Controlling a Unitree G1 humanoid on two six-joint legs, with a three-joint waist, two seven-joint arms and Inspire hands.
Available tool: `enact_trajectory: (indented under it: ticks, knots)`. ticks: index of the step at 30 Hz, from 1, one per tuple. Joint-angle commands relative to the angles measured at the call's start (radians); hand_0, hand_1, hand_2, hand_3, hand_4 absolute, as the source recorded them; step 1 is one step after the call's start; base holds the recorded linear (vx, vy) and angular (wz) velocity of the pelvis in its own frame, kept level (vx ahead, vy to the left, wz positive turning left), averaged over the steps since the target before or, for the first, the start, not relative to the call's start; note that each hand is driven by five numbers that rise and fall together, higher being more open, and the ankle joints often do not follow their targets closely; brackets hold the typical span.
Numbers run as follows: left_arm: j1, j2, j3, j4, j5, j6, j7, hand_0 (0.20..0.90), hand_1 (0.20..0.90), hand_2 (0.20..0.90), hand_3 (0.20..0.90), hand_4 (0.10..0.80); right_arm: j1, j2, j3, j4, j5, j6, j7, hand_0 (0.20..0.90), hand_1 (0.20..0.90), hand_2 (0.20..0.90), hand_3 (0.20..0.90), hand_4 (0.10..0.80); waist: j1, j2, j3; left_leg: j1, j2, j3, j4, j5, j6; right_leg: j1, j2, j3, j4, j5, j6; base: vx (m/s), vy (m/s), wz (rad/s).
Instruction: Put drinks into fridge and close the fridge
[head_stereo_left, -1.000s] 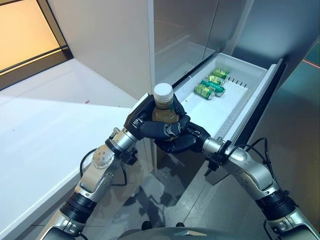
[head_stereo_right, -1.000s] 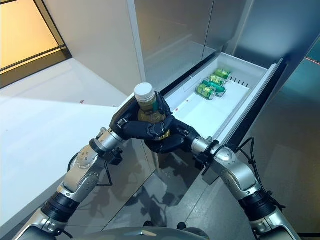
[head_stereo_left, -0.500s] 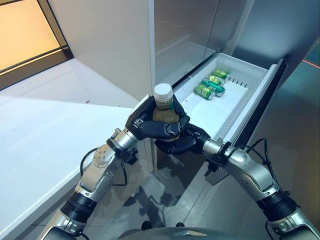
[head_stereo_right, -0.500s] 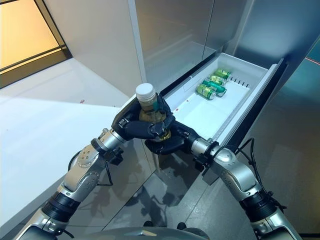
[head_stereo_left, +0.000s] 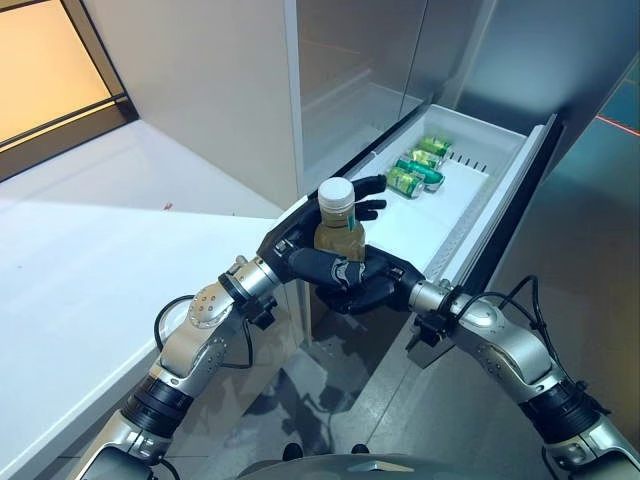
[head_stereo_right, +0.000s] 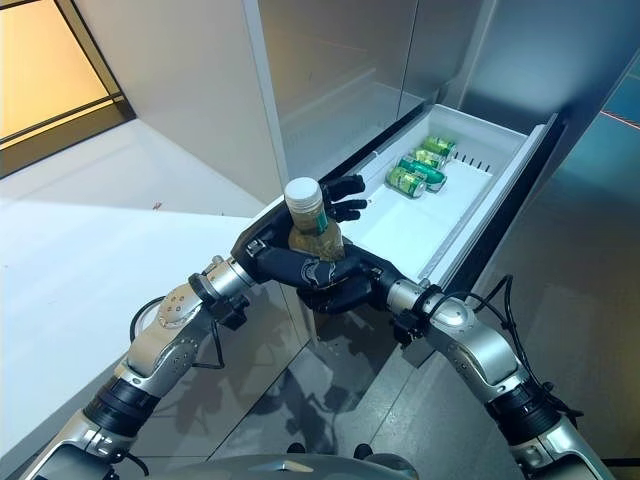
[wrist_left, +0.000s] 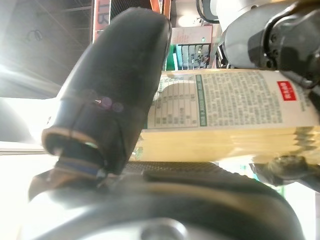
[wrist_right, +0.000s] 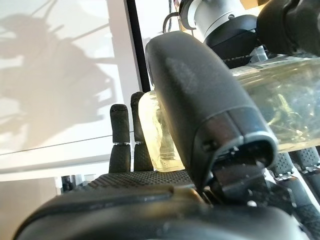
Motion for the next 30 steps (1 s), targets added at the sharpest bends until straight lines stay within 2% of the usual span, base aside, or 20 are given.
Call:
enact_trajectory:
  ticks: [1, 11, 16, 25, 30]
  knots:
    - [-0.138, -0.069, -0.075, -0.132, -0.065, -0.25, -0.047, 0.9, 0.9, 0.9, 0.9, 0.8, -0.266, 0.014, -0.167, -0.009, 0.065, -0.095, -0.181, 0.3, 0.3, 0.3, 0.2, 0.1, 0.024, 0.001, -0.078, 0.008, -0.004, 0.058, 0.002, -0.085, 0.011, -0.036, 0.012, -0.028, 0.052, -0.011, 0.038, 0.0, 0.0, 0.0]
    - [-0.188, -0.057, 0.024, -0.194, -0.064, -0.405, 0.108, 0.9, 0.9, 0.9, 0.9, 0.8, -0.303, 0.04, -0.216, 0.042, 0.077, -0.101, -0.279, 0.3, 0.3, 0.3, 0.2, 0.1, 0.035, -0.006, -0.09, 0.002, -0.006, 0.034, 0.001, -0.077, 0.008, -0.036, 0.012, -0.038, 0.052, -0.011, 0.032, 0.001, 0.001, 0.0]
    - [-0.202, -0.054, 0.062, -0.219, -0.027, -0.425, 0.173, 0.9, 0.9, 0.9, 0.9, 0.8, -0.307, 0.049, -0.228, 0.049, 0.038, -0.11, -0.303, 0.3, 0.3, 0.3, 0.2, 0.1, 0.039, -0.006, -0.095, 0.002, -0.006, 0.027, 0.001, -0.077, 0.008, -0.034, 0.012, -0.04, 0.054, -0.017, 0.03, 0.01, 0.008, 0.04]
    - [-0.181, -0.039, 0.094, -0.192, -0.007, -0.326, 0.225, 0.9, 0.9, 0.9, 0.9, 0.8, -0.336, 0.017, -0.259, 0.09, -0.108, -0.208, -0.401, 0.3, 0.3, 0.3, 0.2, 0.1, 0.054, -0.005, -0.093, 0.005, -0.01, 0.011, 0.004, -0.081, 0.01, -0.027, 0.01, -0.044, 0.056, -0.023, 0.029, 0.004, 0.002, 0.01]
    - [-0.135, -0.042, 0.101, -0.163, -0.07, -0.227, 0.166, 0.9, 0.9, 0.9, 0.9, 0.8, -0.383, -0.021, -0.275, 0.157, -0.145, -0.234, -0.488, 0.3, 0.3, 0.3, 0.2, 0.1, 0.075, -0.005, -0.089, 0.006, -0.012, -0.001, 0.008, -0.083, 0.009, -0.02, 0.008, -0.053, 0.054, -0.024, 0.027, 0.021, 0.007, 0.04]
